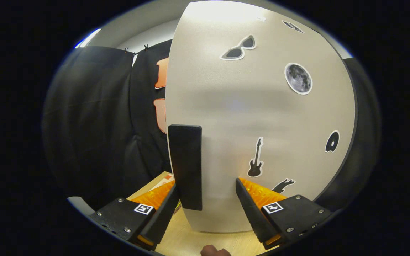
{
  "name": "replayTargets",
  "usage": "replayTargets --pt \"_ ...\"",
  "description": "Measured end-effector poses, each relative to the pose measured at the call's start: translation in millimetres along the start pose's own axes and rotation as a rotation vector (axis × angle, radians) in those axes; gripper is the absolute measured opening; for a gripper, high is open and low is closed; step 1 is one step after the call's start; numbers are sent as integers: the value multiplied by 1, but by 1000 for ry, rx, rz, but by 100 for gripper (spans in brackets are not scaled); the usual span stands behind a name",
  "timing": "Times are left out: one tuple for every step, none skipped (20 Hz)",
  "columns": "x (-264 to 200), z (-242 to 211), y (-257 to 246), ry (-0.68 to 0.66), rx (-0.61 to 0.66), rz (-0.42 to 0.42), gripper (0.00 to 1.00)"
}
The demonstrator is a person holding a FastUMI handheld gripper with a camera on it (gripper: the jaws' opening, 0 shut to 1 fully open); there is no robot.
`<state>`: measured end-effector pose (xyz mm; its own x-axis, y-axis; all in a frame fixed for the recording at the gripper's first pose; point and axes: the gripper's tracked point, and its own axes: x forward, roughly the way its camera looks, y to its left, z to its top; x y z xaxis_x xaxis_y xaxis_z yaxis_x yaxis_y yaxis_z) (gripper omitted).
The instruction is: Open the shoe cabinet door, grab the shoes and put them into the shoe cabinet, then close the shoe cabinet door.
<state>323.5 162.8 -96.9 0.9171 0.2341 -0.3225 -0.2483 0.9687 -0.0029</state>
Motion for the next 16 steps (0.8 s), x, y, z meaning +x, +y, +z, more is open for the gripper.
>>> replayTargets --pt "3 0 -3 -1 8 5 96" --pt "5 -1 -6 -2 15 8 96" --pt "7 -3 -6 -1 19 9 96" --pt "11 -2 -7 -3 21 9 96" --pt "7 -2 -3 -4 24 8 96" --pt "8 -2 -3 -3 30 7 96" --pt "9 -2 -2 -5 35 7 96" --pt "10 -2 -2 -4 40 5 96" --pt "11 -2 -1 -4 46 2 96" --pt "10 -2 -1 -7 50 -1 96" --pt "10 -3 -1 -3 47 -2 96" --pt "11 -3 0 0 51 -5 96" --pt "10 -6 2 24 71 -4 95" --pt "8 -7 6 34 102 5 96" --pt "5 -4 10 25 130 10 96" --pt "-3 0 12 11 147 5 96"
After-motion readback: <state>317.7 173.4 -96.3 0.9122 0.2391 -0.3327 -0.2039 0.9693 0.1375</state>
